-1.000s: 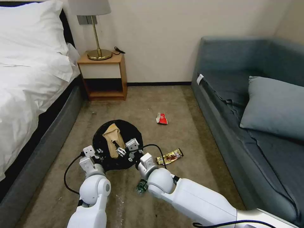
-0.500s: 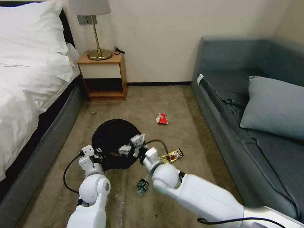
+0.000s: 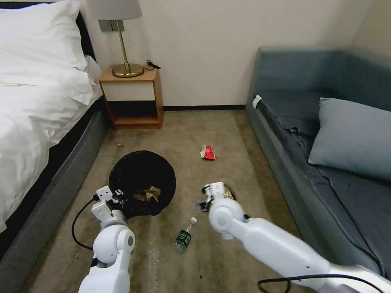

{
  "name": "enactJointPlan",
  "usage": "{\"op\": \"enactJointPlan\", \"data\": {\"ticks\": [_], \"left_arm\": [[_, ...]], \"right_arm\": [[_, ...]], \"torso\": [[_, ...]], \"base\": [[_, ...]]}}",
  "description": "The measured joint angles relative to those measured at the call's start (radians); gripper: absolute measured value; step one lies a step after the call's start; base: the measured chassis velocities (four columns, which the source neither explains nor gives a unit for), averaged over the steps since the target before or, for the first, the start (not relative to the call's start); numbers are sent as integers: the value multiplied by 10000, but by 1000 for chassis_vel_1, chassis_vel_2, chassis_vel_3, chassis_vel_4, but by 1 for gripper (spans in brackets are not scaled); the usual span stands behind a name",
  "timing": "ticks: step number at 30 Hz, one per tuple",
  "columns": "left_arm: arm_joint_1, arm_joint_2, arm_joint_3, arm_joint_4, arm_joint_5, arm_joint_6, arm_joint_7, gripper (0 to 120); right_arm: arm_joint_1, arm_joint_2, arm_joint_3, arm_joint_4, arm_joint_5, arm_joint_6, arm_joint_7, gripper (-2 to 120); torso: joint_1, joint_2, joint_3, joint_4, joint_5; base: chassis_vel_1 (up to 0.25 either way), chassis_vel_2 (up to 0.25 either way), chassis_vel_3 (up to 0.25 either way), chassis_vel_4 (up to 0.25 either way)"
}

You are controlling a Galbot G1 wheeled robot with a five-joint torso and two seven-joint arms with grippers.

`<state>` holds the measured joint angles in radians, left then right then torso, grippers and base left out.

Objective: Pick up the trash bin, then pick up the garbage on the floor and place it into the trash bin.

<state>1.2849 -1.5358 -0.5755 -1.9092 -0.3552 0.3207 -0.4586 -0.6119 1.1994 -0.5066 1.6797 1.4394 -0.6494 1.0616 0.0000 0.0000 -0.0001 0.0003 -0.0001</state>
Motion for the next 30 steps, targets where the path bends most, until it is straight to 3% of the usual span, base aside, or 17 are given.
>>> {"op": "enactJointPlan", "data": {"ticks": [6,9,15,21,30], "left_arm": [[131,-147,48,24,64,-81,25,1],[139,-152,44,38,64,-87,26,1],[126,-144,6,44,-1,-105,36,1],[151,-151,5,34,12,-104,38,1],[346,-448,65,-104,139,-76,23,1]], "right_arm": [[-327,1165,34,-1276,512,-451,445,100],[-422,1285,66,-1495,434,-533,449,100],[-954,1994,417,-2893,-908,-654,-305,100],[-898,2392,702,-3345,-1324,-651,-748,100],[-868,3184,1242,-4787,-2809,-367,-1900,100]], "torso": [[0,1,0,-1,-1],[0,0,1,-1,-2],[0,1,0,-3,-1],[0,1,0,-2,-1],[0,1,0,-3,-1]], "base": [[0,0,0,0],[0,0,0,0],[0,0,0,0],[0,0,0,0],[0,0,0,0]]}}
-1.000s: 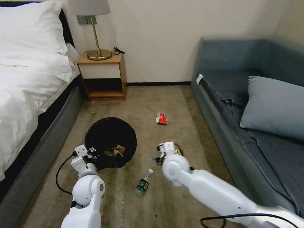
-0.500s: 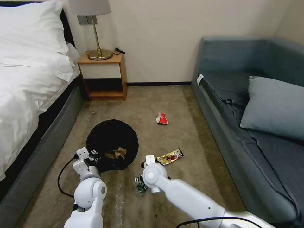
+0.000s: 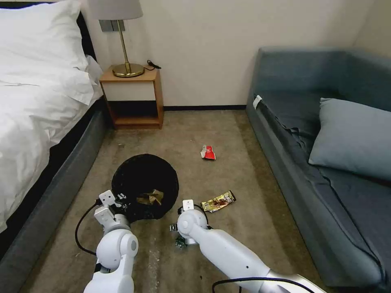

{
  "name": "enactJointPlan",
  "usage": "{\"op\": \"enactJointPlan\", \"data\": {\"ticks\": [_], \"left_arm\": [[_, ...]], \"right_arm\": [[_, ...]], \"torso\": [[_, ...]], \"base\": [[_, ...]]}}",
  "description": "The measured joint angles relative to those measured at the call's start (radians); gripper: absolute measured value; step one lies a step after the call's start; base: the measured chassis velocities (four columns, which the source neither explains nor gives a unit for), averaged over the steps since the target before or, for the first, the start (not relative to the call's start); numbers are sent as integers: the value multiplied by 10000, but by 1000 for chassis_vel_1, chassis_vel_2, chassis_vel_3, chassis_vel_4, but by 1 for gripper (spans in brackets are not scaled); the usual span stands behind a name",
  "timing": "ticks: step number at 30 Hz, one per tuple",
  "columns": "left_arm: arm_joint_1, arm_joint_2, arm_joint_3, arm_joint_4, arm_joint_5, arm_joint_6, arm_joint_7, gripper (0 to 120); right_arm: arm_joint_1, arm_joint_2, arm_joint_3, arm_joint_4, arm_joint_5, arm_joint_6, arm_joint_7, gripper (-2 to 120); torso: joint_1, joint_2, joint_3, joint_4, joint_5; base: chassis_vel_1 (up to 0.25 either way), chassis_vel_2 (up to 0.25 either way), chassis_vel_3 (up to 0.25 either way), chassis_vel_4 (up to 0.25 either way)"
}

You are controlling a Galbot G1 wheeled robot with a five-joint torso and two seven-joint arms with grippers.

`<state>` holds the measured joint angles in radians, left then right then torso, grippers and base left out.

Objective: Pick up the trash bin, then pick up the garbage on the floor and place it into the trash bin.

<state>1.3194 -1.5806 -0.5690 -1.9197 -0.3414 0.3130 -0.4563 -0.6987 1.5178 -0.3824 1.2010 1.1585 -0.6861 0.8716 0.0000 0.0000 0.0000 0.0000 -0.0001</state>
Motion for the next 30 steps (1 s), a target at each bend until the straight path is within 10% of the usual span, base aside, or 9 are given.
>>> {"op": "enactJointPlan", "data": {"ticks": [13,30], "left_arm": [[266,-26,-96,-210,120,45,-47,1],[149,-81,-57,-141,152,45,-61,1]], "right_arm": [[-422,411,568,-1063,-1370,535,-1533,96],[-888,125,688,-1160,-2182,1262,-2191,36]], "torso": [[0,0,0,1,1],[0,1,-1,0,3]], "base": [[0,0,0,0],[0,0,0,0]]}}
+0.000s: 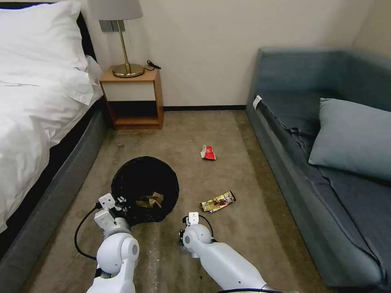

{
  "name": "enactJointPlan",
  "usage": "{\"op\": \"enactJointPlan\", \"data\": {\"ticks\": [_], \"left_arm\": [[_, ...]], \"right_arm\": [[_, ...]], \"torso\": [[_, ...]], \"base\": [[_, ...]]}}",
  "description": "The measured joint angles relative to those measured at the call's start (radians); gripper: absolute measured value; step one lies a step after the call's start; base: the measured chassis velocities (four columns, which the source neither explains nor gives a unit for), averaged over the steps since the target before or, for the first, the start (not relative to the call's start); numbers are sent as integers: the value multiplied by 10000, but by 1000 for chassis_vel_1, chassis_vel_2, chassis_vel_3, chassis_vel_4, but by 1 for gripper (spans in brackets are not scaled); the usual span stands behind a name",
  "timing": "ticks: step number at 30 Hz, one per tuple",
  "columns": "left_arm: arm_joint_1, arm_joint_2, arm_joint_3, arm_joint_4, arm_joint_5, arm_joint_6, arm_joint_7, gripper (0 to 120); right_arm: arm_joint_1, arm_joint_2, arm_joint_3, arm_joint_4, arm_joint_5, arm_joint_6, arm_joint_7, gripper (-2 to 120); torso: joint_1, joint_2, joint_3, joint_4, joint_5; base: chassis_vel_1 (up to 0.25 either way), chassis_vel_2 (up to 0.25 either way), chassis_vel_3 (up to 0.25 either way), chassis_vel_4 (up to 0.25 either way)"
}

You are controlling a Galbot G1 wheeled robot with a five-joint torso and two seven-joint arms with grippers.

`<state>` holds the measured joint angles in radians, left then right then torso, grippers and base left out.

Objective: Pick up the trash bin, then pick up the garbage on the floor and place it into the trash bin.

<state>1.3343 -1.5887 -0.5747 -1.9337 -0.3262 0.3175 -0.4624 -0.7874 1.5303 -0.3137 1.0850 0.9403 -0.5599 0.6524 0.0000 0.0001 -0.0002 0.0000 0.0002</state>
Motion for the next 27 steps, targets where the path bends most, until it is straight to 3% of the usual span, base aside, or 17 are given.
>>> {"op": "enactJointPlan", "data": {"ticks": [6,12,15,20,21,27], "left_arm": [[-65,37,-20,82,-44,6,-3,1],[-200,104,-33,334,-81,9,-10,1],[-328,124,-16,508,-92,8,-14,1],[-492,112,91,799,-85,-6,-14,1],[-532,111,189,921,-54,-23,-15,1],[-570,167,481,1120,65,-49,-14,1]], "right_arm": [[-168,-234,226,299,-109,148,134,22],[-470,-648,1064,1540,-91,458,789,20],[-562,-927,1505,2538,-368,1136,1204,20],[-478,-1368,1725,3741,-1773,2154,1198,20],[-251,-1527,1665,4321,-2821,2690,1120,20],[589,-1691,669,5728,-3790,3457,771,20]], "torso": [[0,0,1,2,1],[0,-2,2,-3,-3],[0,-2,3,0,-2],[0,-2,3,-4,-1],[0,-2,2,-3,-2],[0,-2,2,-2,-2]], "base": [[0,0,0,0],[0,0,0,0],[0,0,0,0],[0,0,0,0],[0,0,0,0],[0,0,0,0]]}}
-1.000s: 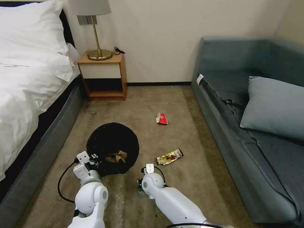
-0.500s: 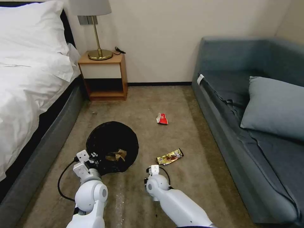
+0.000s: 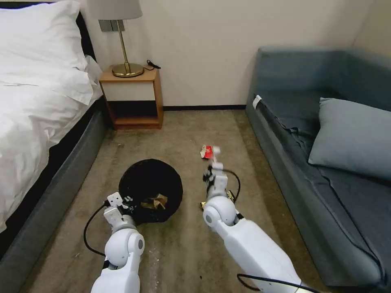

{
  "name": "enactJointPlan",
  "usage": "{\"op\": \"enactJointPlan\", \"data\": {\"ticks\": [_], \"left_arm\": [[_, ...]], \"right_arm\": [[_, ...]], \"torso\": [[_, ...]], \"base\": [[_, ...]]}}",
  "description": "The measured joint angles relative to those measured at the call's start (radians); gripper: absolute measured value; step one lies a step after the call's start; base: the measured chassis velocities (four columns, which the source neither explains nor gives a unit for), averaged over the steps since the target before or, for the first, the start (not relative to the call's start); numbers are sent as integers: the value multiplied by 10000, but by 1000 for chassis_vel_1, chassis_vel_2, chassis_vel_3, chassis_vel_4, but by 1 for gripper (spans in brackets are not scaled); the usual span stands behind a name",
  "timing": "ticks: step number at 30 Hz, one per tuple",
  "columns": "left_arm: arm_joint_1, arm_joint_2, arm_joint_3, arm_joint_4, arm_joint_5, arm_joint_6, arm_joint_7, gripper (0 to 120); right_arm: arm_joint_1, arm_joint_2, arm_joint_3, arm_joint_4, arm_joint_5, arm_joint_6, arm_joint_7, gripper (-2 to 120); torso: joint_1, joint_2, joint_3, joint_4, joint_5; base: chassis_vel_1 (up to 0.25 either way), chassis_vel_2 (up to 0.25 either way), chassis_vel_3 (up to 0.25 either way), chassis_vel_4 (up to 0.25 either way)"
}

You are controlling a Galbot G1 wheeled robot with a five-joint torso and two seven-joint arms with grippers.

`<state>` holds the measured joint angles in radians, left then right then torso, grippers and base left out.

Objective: Pick up the trash bin, then pick up the garbage on the floor and place it into the trash bin.

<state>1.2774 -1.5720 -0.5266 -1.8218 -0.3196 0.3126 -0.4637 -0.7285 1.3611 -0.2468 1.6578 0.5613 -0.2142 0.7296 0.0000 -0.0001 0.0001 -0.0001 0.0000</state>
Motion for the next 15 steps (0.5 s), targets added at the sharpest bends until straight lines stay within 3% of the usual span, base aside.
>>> {"op": "enactJointPlan", "data": {"ticks": [7,15], "left_arm": [[15,-81,98,28,59,-8,2,1],[59,-84,6,-55,-6,-33,2,1]], "right_arm": [[951,410,-1797,-46,752,68,-150,20],[718,721,-2471,-1034,605,169,-289,20]], "torso": [[0,0,-1,4,-1],[0,0,0,3,-2]], "base": [[0,0,0,0],[0,0,0,0]]}}
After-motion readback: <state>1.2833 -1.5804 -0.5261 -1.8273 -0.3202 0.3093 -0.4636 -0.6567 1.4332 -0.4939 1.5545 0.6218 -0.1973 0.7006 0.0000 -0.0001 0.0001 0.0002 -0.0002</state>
